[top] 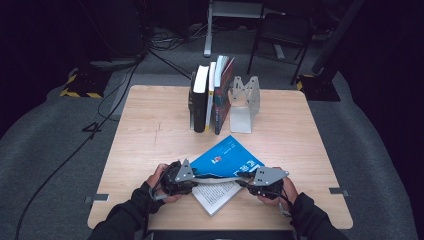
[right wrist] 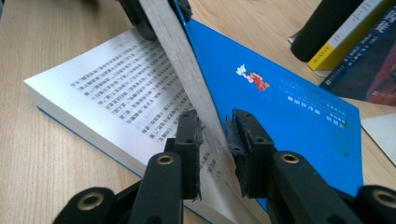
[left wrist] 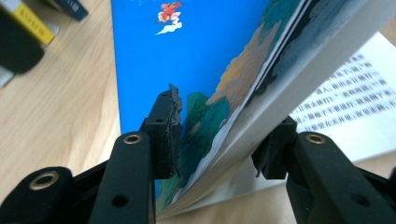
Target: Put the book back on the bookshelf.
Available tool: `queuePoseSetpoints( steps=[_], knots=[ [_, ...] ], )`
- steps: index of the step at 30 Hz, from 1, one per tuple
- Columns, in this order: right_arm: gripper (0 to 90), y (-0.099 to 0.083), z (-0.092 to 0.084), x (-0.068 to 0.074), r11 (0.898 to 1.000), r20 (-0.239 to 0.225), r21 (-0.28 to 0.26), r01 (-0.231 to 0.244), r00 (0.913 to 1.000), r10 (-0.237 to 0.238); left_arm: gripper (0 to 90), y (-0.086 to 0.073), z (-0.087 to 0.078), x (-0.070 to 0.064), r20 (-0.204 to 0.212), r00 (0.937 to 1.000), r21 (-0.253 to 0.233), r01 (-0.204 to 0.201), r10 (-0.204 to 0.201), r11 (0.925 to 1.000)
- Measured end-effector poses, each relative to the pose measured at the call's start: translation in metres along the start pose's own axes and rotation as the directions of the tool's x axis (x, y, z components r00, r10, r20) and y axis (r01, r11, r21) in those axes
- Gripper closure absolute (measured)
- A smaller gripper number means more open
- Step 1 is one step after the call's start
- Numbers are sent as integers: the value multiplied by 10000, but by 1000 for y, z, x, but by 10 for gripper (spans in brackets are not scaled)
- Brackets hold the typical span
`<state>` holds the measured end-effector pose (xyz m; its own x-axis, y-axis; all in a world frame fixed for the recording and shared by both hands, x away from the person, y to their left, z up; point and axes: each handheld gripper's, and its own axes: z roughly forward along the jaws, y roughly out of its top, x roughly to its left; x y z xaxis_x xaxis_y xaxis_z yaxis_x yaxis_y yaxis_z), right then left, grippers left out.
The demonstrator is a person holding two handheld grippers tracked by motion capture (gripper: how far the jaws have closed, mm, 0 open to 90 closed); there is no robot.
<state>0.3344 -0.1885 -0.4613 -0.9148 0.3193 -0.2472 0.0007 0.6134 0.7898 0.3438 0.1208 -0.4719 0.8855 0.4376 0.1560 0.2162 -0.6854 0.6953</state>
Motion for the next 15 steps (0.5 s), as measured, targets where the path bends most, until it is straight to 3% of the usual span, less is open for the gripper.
queuePoseSetpoints(
  steps=[5, 10, 13, 15],
  knots=[
    [762, 0, -11, 2, 9999, 400, 4, -161, 9991, 160, 565, 17, 17, 8, -4, 9998, 58, -187, 187, 9998],
    [770, -2, -19, 0, 9994, 670, -4, -353, 9971, 352, 570, 32, 28, 4, -140, 9993, 144, -357, 359, 9993],
    [769, 0, -21, -1, 9996, 746, 50, -285, 9968, 281, 591, 48, 29, -8, 373, 9971, -262, -656, 665, 9975],
    [767, 1, -21, -1, 9996, 724, 82, -257, 9971, 250, 603, 52, 29, -12, 442, 9962, -372, -732, 749, 9966]
  ],
)
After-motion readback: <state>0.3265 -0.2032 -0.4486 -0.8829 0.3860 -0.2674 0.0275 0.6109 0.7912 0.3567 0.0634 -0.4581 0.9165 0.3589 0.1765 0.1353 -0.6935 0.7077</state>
